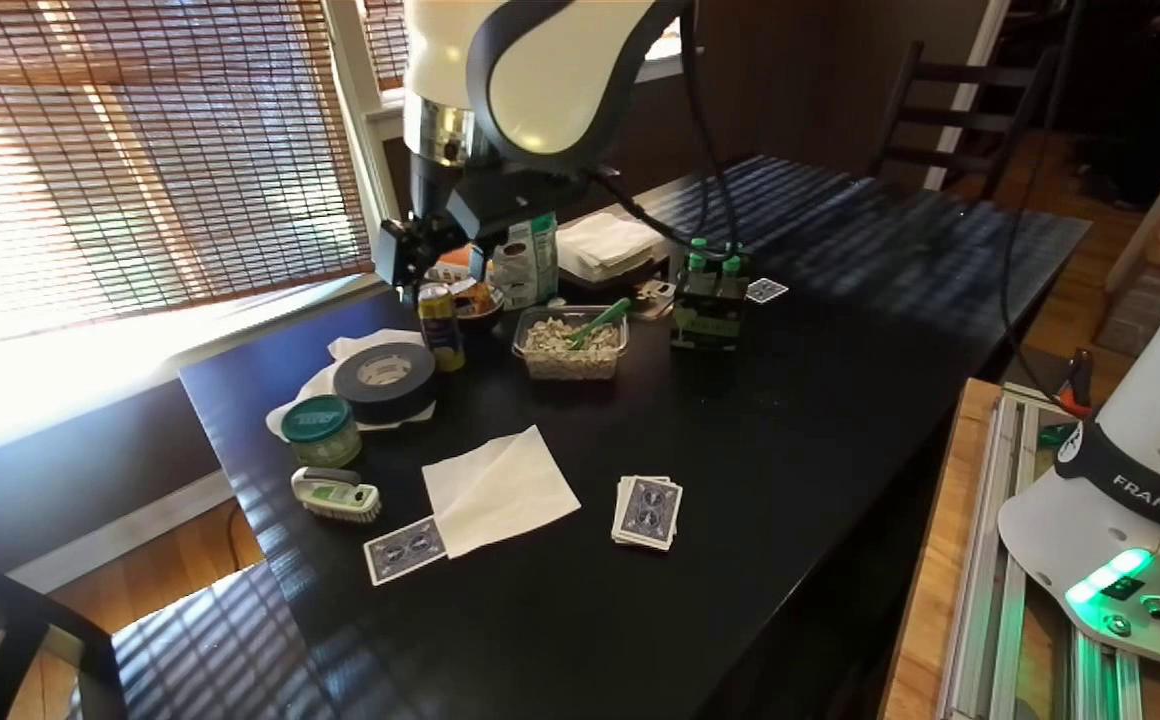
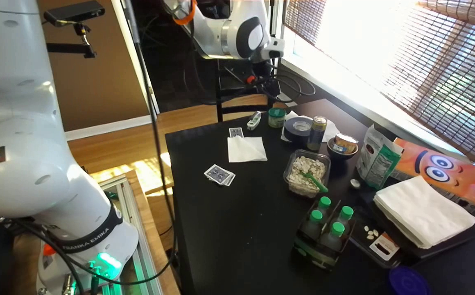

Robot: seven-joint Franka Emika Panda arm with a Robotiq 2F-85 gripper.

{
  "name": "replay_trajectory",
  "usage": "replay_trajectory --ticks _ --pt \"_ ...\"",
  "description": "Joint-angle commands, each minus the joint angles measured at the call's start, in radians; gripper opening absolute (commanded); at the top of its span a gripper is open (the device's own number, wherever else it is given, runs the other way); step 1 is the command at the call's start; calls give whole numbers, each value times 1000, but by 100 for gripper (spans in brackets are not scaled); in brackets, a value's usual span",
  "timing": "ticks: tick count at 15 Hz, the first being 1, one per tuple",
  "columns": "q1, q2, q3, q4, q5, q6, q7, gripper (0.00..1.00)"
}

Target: Put the yellow can in the hole of the masking tape

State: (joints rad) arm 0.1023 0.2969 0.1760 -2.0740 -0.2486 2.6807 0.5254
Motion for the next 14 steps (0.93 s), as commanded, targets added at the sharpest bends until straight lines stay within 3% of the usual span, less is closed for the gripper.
replay_trajectory --ticks 1,5,11,12,14 --pt "78 237 -109 243 -9 5 -101 100" --pt "110 421 -210 461 24 -16 -144 100" --pt "90 630 -311 773 79 -80 -112 100" --pt "99 542 -307 625 65 -26 -136 100" --pt "96 562 -317 649 67 -29 -137 100"
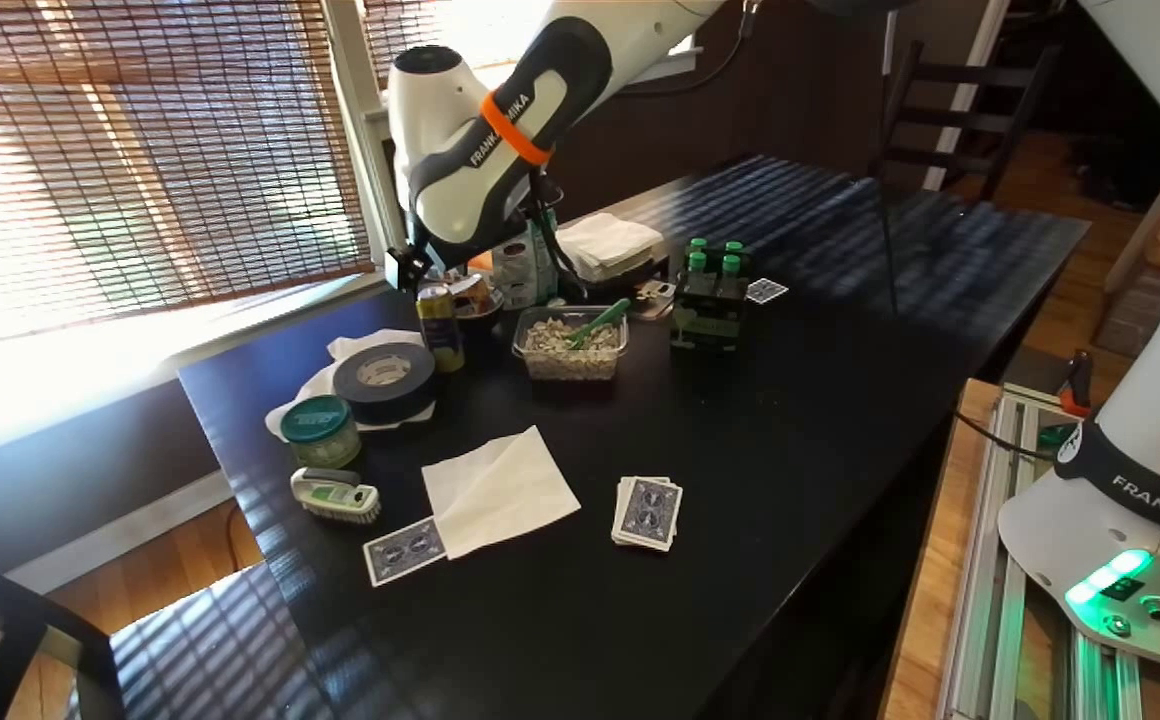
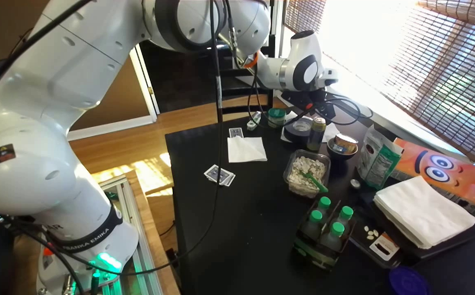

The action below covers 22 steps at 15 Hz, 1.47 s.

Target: Put the yellow can in the hole of the masking tape

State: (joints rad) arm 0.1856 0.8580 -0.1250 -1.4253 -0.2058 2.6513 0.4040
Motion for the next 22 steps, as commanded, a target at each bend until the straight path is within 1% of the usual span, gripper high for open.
replay_trajectory --ticks 1,2,3,4,7,10,11,12,13,14,16,17,18,19,20,21,22 --pt "14 0 -16 -2 24 0 -16 100" --pt "17 0 -16 -2 24 0 -16 100" --pt "4 0 9 -2 45 -14 -29 100" --pt "6 8 8 4 50 -10 -22 100" --pt "24 29 -21 26 50 -23 14 100" --pt "29 39 -30 31 54 -32 26 100" --pt "30 43 -31 35 55 -31 30 97" --pt "30 45 -31 35 58 -33 36 92" --pt "33 48 -33 35 61 -29 48 83" --pt "33 50 -32 37 65 -28 54 80" --pt "36 51 -33 39 73 -29 72 71" --pt "38 52 -33 41 78 -29 79 73" --pt "39 52 -35 42 84 -25 88 71" --pt "42 54 -37 43 89 -23 99 72" --pt "46 56 -42 44 92 -20 110 74" --pt "52 58 -50 45 90 -18 121 78" --pt "55 60 -53 46 92 -17 129 80"
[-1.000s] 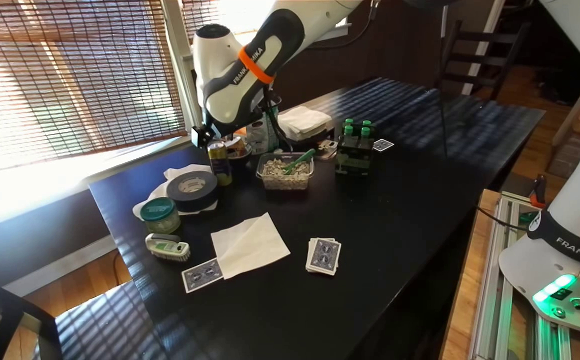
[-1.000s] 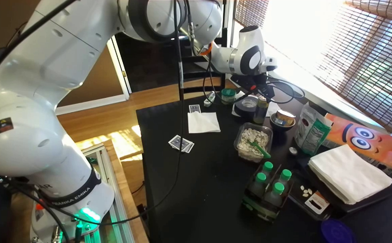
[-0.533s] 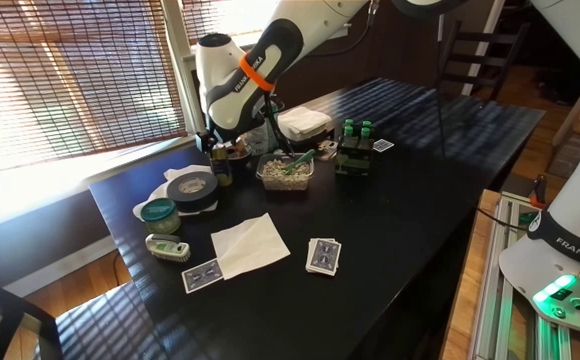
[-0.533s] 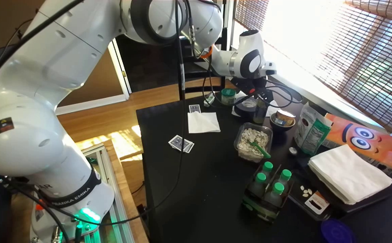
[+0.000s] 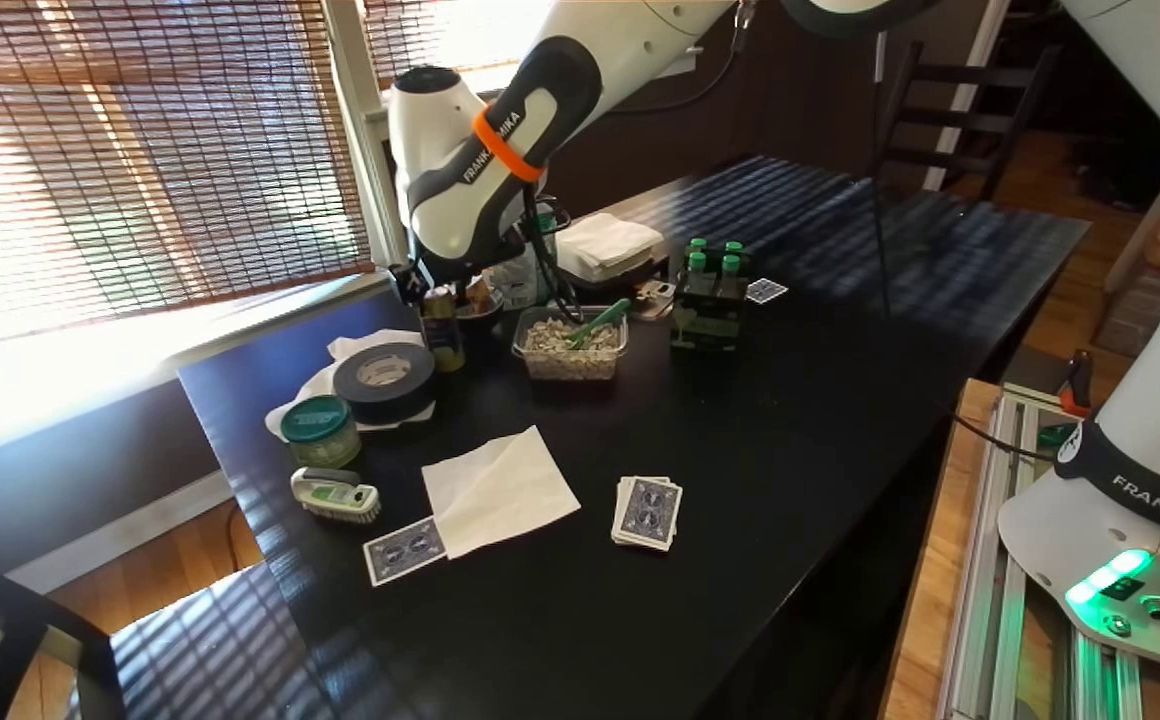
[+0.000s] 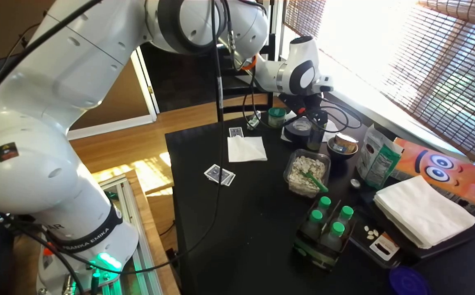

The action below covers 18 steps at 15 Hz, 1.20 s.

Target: Put the yellow can in the hole of the masking tape

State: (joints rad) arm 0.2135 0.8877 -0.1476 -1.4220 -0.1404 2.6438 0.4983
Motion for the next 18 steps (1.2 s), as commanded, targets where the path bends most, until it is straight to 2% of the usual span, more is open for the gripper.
replay_trajectory --ticks 1,6,14,18 --pt "32 33 -36 44 25 -7 46 84" --pt "54 60 -56 63 23 23 104 77" --pt "84 113 -122 129 7 52 189 81" --pt "87 127 -139 149 5 49 212 80"
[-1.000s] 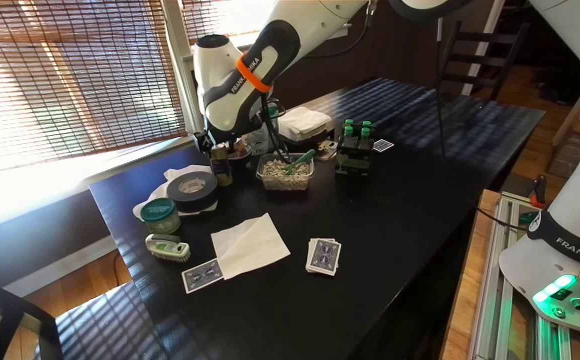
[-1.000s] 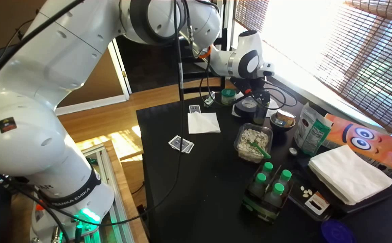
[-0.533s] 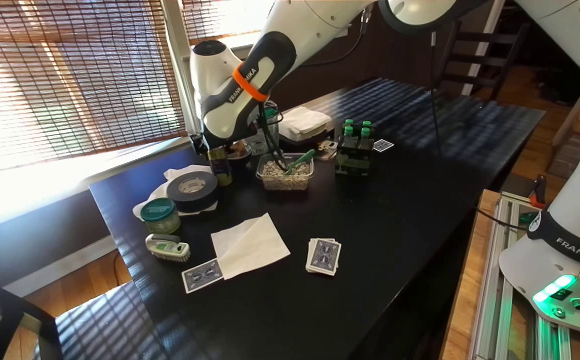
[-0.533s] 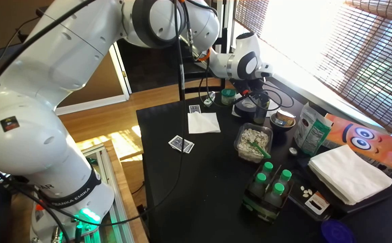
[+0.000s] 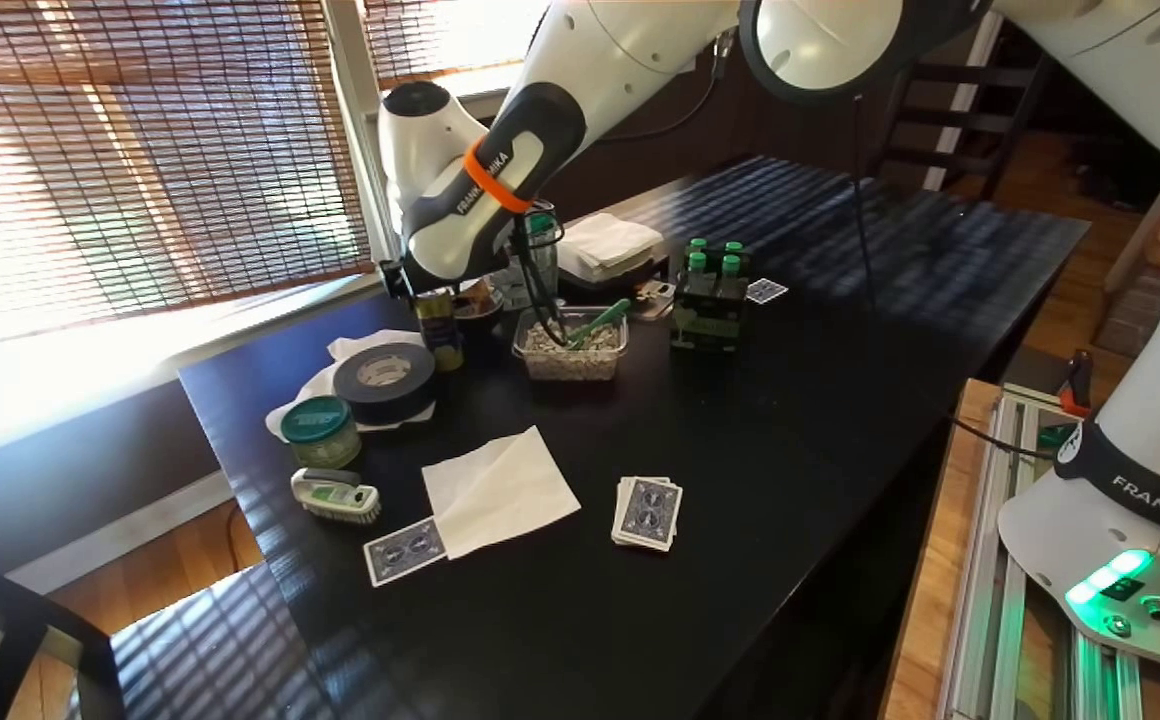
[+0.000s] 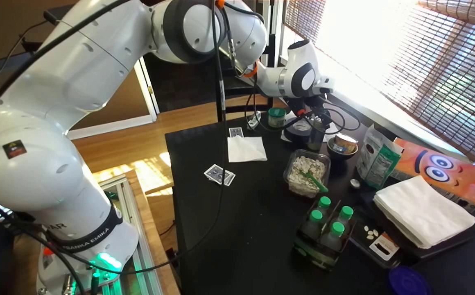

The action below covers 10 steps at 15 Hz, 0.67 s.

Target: Put the yellow can in the hole of the masking tape

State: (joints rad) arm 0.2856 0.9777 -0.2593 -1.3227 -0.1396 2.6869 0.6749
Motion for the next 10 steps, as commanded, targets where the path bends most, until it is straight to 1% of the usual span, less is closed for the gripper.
replay_trajectory --ticks 1,2,3,5,10 --pt "13 38 -27 53 4 0 33 72" --pt "12 37 -25 54 3 -10 26 59" --pt "5 29 -13 49 7 -24 10 50" --pt "-2 23 -1 48 11 -33 -2 38" --pt "-14 -3 7 50 16 -54 -11 38"
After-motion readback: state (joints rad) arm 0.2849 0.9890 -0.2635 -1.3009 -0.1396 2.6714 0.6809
